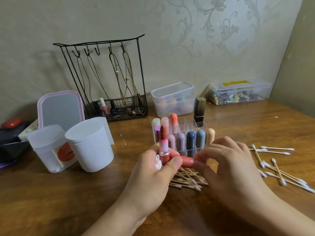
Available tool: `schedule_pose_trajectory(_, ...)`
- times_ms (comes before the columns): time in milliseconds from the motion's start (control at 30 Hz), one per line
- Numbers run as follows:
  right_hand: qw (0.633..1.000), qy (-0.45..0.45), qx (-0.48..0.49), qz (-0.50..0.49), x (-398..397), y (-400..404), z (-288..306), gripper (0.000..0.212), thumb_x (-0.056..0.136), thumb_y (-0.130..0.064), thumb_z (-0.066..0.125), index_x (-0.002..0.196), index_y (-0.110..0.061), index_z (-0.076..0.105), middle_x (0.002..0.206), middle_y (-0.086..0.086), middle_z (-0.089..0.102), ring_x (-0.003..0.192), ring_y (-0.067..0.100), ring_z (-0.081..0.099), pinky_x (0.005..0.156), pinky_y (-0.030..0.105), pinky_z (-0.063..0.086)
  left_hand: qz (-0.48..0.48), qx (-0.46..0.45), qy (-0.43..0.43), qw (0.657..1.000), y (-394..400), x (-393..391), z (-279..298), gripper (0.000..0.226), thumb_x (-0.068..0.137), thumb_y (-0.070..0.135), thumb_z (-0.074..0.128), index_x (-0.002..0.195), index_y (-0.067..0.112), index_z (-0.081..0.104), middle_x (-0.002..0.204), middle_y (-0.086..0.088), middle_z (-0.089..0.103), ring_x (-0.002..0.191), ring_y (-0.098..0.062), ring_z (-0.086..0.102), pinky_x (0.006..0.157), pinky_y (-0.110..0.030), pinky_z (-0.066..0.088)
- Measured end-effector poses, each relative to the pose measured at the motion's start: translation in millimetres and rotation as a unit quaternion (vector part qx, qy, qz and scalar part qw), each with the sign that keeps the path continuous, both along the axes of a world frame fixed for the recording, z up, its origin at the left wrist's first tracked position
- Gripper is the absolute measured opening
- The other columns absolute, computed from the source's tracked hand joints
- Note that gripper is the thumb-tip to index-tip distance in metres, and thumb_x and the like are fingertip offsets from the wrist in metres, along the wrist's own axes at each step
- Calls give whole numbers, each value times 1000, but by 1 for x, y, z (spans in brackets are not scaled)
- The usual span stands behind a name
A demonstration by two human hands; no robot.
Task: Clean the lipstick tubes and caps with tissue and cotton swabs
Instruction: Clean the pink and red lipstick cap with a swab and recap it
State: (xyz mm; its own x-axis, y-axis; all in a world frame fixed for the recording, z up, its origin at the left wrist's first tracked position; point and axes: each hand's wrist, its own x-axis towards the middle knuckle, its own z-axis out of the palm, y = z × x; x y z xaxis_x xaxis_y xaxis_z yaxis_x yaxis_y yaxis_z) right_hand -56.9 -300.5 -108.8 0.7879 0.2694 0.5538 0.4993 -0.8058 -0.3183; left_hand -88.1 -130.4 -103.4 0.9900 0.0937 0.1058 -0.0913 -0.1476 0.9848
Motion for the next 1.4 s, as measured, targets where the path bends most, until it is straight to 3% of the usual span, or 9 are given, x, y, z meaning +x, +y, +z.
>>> schedule_pose_trajectory(100, 998, 25, 39, 41, -4, -1, 4, 15, 70, -36, 82, 69, -43, 68, 69, -32, 57, 88, -2, 41, 75, 33, 32, 3, 0, -8, 1000, -1, 0, 2, 10, 89, 29, 61, 82, 34, 66, 70, 17, 65, 70, 5, 61, 73, -21, 46)
schedule_pose_trajectory(200, 991, 51, 99, 74, -5, -3, 10, 13, 70, -43, 73, 67, -51, 63, 94, -52, 50, 102, -16, 37, 78, 31, 29, 5, 23, -19, 1000, 0, -2, 3, 5, 90, 29, 61, 85, 28, 63, 69, 18, 64, 69, 5, 60, 75, -23, 45)
schedule_pose_trajectory(367, 986, 119, 75, 94, 0, -6, 6, 15, 73, -48, 76, 76, -59, 66, 86, -26, 62, 101, 8, 50, 91, 42, 41, 3, 30, -21, 999, 2, -1, 6, 3, 91, 27, 59, 89, 25, 61, 67, 20, 64, 69, 7, 61, 72, -19, 45)
schedule_pose_trajectory(567, 981, 123, 121, 91, -4, -5, 10, 46, 70, -40, 84, 92, -50, 45, 83, -32, 68, 97, 11, 61, 87, 44, 47, -15, 97, -24, 995, 3, 0, 1, 5, 90, 32, 61, 86, 30, 62, 69, 21, 61, 73, 7, 58, 72, -20, 45)
schedule_pose_trajectory(833, 973, 117, 165, 108, -8, -8, 12, 50, 68, -24, 85, 87, -41, 42, 76, -29, 70, 92, -8, 60, 76, 7, 35, -8, 104, -30, 994, 4, 0, 4, 4, 90, 26, 62, 88, 30, 62, 82, 25, 65, 82, 10, 59, 70, -11, 45)
schedule_pose_trajectory(933, 981, 105, 136, 93, -8, -5, 12, 53, 71, -29, 84, 90, -50, 39, 82, -42, 64, 99, -9, 56, 81, 14, 38, 3, 105, -13, 994, 5, 1, 4, 6, 90, 26, 62, 88, 32, 62, 80, 29, 63, 81, 10, 58, 77, -18, 46)
schedule_pose_trajectory(1033, 973, 155, 119, 125, -11, -5, 17, 52, 72, -24, 84, 88, -49, 41, 83, -34, 68, 96, -5, 62, 84, 26, 44, 16, 103, -2, 995, 7, 0, 7, 9, 91, 26, 61, 86, 34, 59, 77, 31, 63, 81, 20, 54, 68, -6, 44)
schedule_pose_trajectory(1200, 977, 128, 141, 99, -4, -13, 18, 51, 71, -23, 85, 86, -45, 42, 81, -29, 69, 87, -6, 64, 76, 27, 47, 8, 114, -12, 993, 15, 3, 12, 11, 91, 26, 61, 86, 35, 64, 85, 31, 63, 87, 13, 57, 78, -18, 46)
schedule_pose_trajectory(1400, 976, 115, 152, 102, -4, -13, 17, 51, 72, -20, 84, 84, -48, 42, 83, -26, 70, 85, -7, 65, 73, 24, 47, 25, 149, -14, 988, 15, 2, 9, 4, 91, 30, 60, 91, 33, 61, 88, 23, 60, 92, 0, 57, 74, -10, 40)
